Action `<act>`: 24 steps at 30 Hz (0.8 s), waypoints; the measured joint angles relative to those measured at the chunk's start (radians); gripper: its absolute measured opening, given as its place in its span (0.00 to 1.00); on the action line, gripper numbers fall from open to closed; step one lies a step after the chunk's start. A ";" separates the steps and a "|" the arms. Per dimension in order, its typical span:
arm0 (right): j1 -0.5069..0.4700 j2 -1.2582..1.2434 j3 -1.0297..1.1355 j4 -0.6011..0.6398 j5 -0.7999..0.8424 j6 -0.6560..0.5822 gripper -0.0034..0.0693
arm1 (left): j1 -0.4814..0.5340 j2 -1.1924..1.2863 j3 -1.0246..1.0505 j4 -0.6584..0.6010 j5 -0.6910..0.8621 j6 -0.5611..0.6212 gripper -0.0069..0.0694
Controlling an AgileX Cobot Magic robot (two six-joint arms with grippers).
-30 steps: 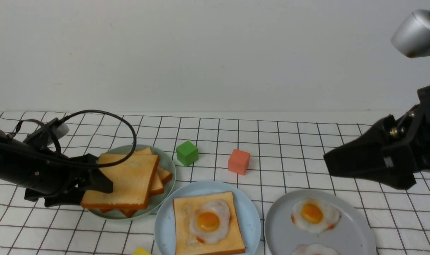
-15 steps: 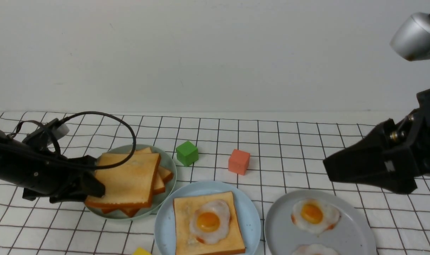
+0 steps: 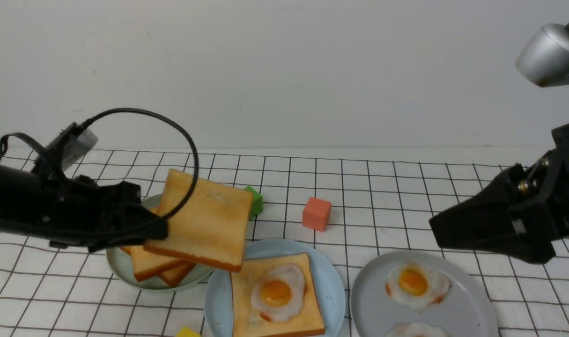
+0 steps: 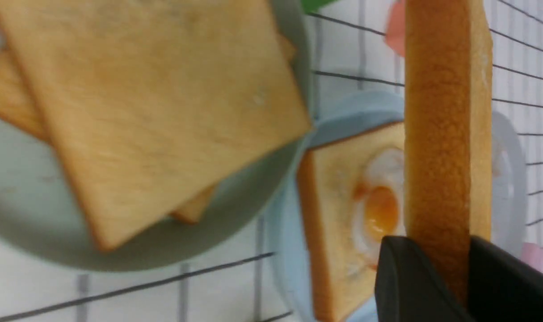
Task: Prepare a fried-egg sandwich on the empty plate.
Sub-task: Use the left arm to place a slice of bread on the fried egg in the middle
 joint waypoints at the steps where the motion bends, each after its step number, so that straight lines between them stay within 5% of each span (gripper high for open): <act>1: 0.000 0.000 0.000 0.000 0.000 0.000 0.74 | -0.056 -0.008 0.053 -0.093 -0.022 0.052 0.27; 11: 0.000 0.000 0.000 -0.009 0.000 0.000 0.74 | -0.293 -0.007 0.236 -0.585 -0.278 0.314 0.26; 24: 0.000 0.000 0.000 -0.037 0.012 0.000 0.74 | -0.376 0.101 0.272 -0.632 -0.381 0.312 0.26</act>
